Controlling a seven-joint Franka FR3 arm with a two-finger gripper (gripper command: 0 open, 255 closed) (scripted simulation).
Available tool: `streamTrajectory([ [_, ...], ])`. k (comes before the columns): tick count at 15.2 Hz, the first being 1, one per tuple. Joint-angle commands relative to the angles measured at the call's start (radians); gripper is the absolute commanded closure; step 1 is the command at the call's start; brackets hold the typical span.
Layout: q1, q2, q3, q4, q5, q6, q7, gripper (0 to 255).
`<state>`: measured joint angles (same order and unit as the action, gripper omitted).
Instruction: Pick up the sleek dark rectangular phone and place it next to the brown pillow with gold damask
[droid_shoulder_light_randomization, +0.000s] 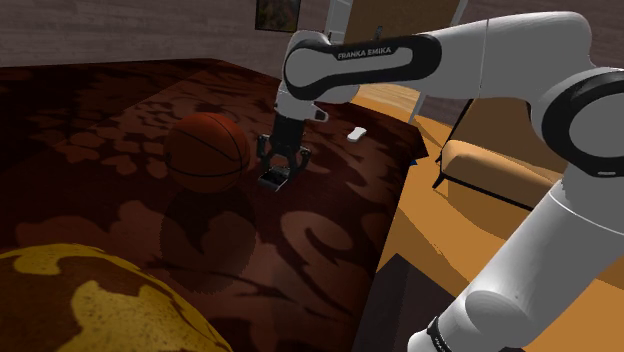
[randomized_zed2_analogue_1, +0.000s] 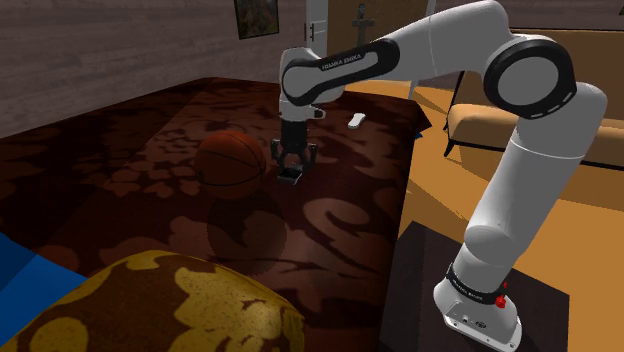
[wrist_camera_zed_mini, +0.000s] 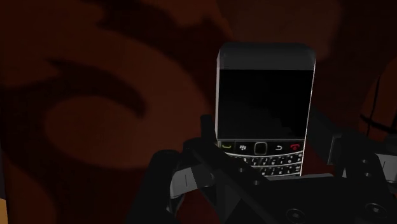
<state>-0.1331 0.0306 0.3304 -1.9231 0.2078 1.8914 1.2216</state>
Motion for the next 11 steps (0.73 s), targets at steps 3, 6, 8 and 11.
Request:
streamTrajectory([
  [3,-0.002,-0.013,-0.002,0.039,0.001,-0.052,0.006,255],
  [6,-0.003,-0.018,-0.003,0.074,0.000,-0.091,0.012,255],
  [8,-0.004,-0.020,-0.003,0.098,0.000,-0.117,0.016,255],
  [11,-0.005,-0.022,-0.004,0.136,-0.001,-0.156,0.023,255],
])
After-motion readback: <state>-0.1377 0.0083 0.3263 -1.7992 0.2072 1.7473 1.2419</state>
